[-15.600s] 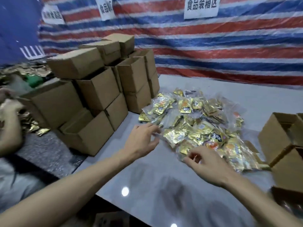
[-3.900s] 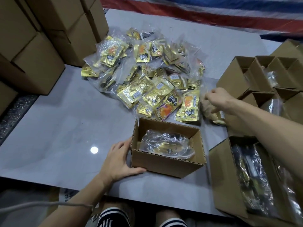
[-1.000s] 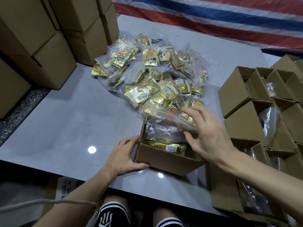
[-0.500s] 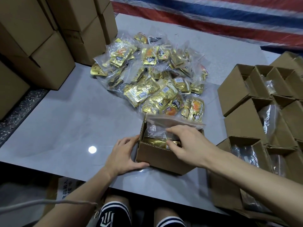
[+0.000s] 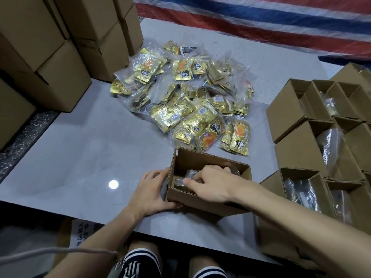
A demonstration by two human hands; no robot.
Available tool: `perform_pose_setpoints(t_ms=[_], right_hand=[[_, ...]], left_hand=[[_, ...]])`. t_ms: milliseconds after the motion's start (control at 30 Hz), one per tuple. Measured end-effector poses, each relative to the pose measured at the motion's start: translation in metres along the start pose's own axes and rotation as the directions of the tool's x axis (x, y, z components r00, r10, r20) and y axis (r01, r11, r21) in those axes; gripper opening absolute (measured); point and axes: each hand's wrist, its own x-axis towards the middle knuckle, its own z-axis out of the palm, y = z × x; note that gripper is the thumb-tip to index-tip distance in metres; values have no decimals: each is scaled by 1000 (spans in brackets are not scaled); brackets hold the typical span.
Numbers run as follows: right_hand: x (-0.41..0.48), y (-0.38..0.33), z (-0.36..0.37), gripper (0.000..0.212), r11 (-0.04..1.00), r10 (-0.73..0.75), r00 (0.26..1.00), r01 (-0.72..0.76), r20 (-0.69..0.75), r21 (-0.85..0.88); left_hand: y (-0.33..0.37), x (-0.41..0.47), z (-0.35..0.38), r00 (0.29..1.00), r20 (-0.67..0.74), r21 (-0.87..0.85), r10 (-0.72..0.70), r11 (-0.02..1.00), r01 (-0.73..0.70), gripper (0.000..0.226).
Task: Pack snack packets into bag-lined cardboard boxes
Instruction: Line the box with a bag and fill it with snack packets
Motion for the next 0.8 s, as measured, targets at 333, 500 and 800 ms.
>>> perform_pose_setpoints(t_ms=[333, 500, 800], right_hand=[[-8, -8, 4, 81, 992, 127, 992, -127, -20, -12], [5, -6, -5, 98, 990, 108, 994, -106, -12, 94], [9, 15, -13, 79, 987, 77, 993, -88, 87, 136]], left_hand=[[0, -1, 0, 1000, -6, -40, -20, 999, 20, 103], [3, -1, -2, 1000, -11, -45, 7, 999, -7, 97], [4, -2, -2, 999, -1, -50, -34, 998, 33, 97]])
